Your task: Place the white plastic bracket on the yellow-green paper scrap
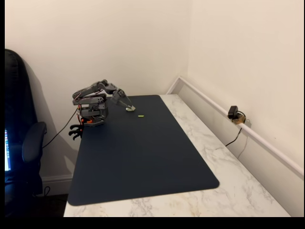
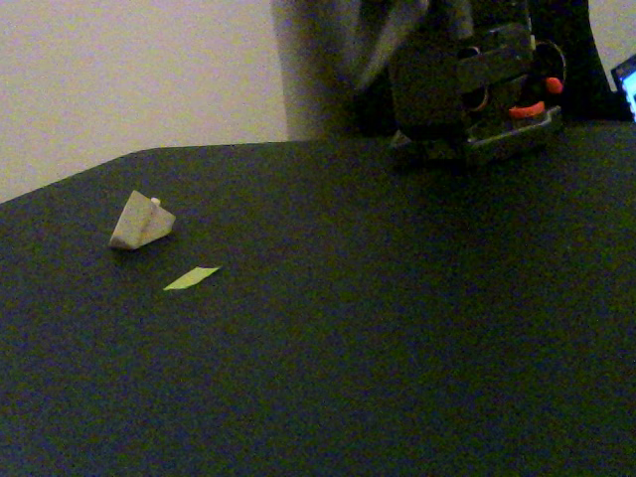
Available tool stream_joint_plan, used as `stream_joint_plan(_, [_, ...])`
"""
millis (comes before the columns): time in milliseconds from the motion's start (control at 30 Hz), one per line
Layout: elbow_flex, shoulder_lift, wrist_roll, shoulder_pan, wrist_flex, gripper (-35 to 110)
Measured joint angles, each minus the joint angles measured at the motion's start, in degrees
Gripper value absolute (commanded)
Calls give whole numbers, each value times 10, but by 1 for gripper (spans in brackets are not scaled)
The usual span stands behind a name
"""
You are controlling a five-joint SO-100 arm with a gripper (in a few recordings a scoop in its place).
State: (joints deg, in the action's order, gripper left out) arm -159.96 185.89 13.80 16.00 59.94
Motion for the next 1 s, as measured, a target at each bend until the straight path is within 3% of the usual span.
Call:
stream_joint_plan(433, [373, -431, 113, -98, 96, 0])
stream_joint_plan(567, [497, -556, 129, -116, 176, 0])
stream_joint_plan(767, [621, -656, 120, -150, 237, 0])
stream_joint_plan(933, [669, -708, 171, -188, 283, 1])
stream_joint_plan(1000, [692, -742, 191, -201, 298, 8])
